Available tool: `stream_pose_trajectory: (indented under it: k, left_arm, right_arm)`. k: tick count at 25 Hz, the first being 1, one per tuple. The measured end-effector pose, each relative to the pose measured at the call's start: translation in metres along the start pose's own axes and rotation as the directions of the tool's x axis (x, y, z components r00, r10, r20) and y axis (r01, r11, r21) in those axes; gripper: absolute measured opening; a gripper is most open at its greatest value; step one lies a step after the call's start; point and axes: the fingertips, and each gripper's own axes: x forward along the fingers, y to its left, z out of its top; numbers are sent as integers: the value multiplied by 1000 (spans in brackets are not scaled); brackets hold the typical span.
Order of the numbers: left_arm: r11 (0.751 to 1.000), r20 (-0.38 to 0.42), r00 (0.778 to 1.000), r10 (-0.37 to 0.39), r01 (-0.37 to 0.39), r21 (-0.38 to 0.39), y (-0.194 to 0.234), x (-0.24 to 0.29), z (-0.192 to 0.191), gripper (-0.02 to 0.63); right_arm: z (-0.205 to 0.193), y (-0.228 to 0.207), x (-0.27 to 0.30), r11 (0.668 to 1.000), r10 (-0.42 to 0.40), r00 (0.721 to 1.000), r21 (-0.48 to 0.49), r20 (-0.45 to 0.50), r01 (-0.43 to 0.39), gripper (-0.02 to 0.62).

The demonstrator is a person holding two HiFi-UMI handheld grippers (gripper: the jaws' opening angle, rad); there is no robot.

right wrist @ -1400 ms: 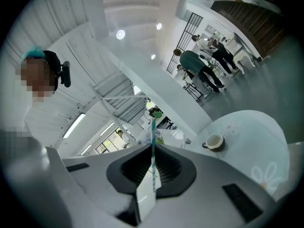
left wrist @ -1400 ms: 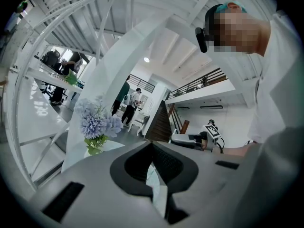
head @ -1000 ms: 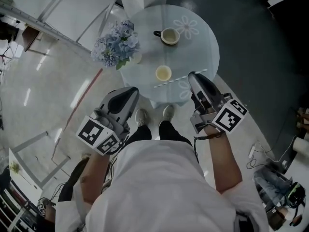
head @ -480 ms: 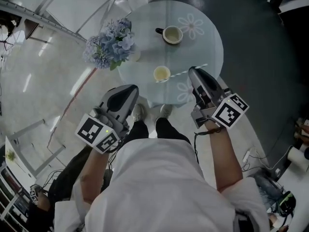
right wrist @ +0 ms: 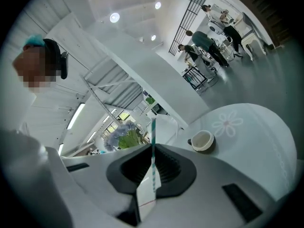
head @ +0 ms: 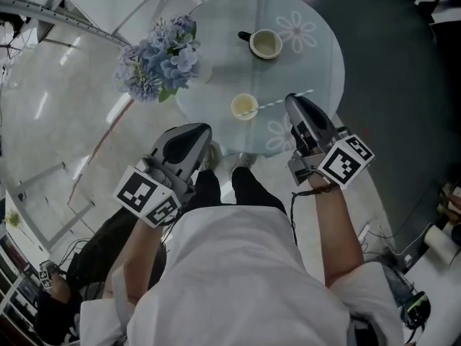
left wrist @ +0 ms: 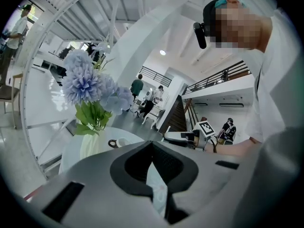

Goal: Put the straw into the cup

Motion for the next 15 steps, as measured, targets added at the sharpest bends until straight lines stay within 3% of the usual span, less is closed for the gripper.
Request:
stream_pose_trajectory:
  k: [15]
  left_arm:
    - [998, -52, 998, 26, -29, -56, 30, 24, -40, 21]
  right_arm:
    - [-29, -43, 26, 1000, -24, 997, -14, -72, 23, 38]
